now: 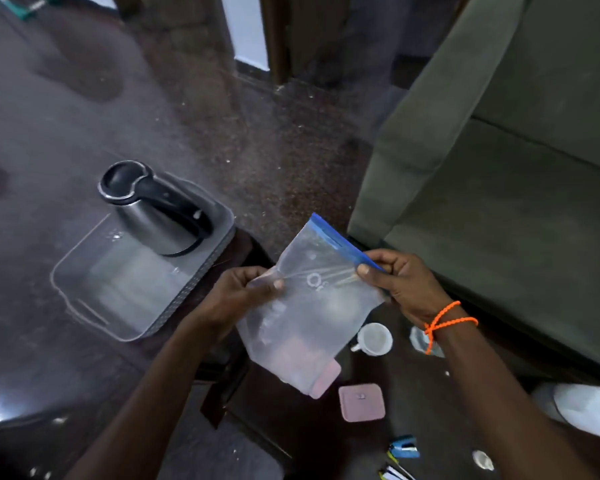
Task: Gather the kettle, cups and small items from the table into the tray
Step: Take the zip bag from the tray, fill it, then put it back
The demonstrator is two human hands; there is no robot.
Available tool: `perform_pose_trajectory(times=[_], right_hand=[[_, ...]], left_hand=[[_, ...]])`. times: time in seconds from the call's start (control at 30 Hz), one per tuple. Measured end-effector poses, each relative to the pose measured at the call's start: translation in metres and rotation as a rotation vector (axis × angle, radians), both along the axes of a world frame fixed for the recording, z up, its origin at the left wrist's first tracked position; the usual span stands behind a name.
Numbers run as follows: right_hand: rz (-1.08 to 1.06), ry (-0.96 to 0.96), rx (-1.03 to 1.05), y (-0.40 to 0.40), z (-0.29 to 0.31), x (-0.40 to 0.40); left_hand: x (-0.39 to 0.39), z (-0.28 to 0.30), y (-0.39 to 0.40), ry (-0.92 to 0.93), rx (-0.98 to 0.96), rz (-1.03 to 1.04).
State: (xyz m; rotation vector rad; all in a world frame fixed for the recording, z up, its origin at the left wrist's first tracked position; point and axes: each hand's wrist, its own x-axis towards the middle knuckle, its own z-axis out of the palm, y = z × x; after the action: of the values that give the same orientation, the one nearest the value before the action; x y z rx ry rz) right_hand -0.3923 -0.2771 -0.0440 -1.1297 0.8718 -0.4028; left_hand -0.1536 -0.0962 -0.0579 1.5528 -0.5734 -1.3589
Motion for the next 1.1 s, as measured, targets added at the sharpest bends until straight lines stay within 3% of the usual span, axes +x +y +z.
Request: perform_pose_trajectory(times=[0.07,0.13,0.23,0.43,0.57,0.73,0.83,0.9,1.1], right_hand=[[-0.112,-0.056,0.107,0.01,-0.002,0.032],[-0.193,-0.196,0.349,0.023,-0.006,0.059],[-0.001,-0.277,0.537,0.058,-0.015,0.088],[0.108,-0.069,0.373,0.092,-0.027,0.13],[0.19,-0.067,0.398,0.096,-0.028,0.151],[0.23,0.046,0.232,0.105,-0.035,0.176],[0.277,0.04,0.256,0.114,-0.04,0.193],[0.319,0.025,0.29,0.119,-0.042,0.204],[0.442,-0.058,0.372,0.122,-0.042,0.234]], left_hand=[[0.012,0.0,0.014,0.076,-0.041,0.148],[0.019,0.002,0.027,0.179,-0.067,0.294],[0.028,0.006,0.041,0.259,-0.081,0.419],[0.066,0.013,0.075,0.235,-0.014,0.457],[0.086,0.0,0.099,0.266,0.016,0.514],[0.099,-0.022,0.126,0.01,0.015,0.637],[0.107,-0.025,0.135,0.144,0.007,0.747],[0.112,-0.022,0.141,0.244,-0.037,0.694],[0.14,-0.018,0.162,0.147,-0.115,0.68]])
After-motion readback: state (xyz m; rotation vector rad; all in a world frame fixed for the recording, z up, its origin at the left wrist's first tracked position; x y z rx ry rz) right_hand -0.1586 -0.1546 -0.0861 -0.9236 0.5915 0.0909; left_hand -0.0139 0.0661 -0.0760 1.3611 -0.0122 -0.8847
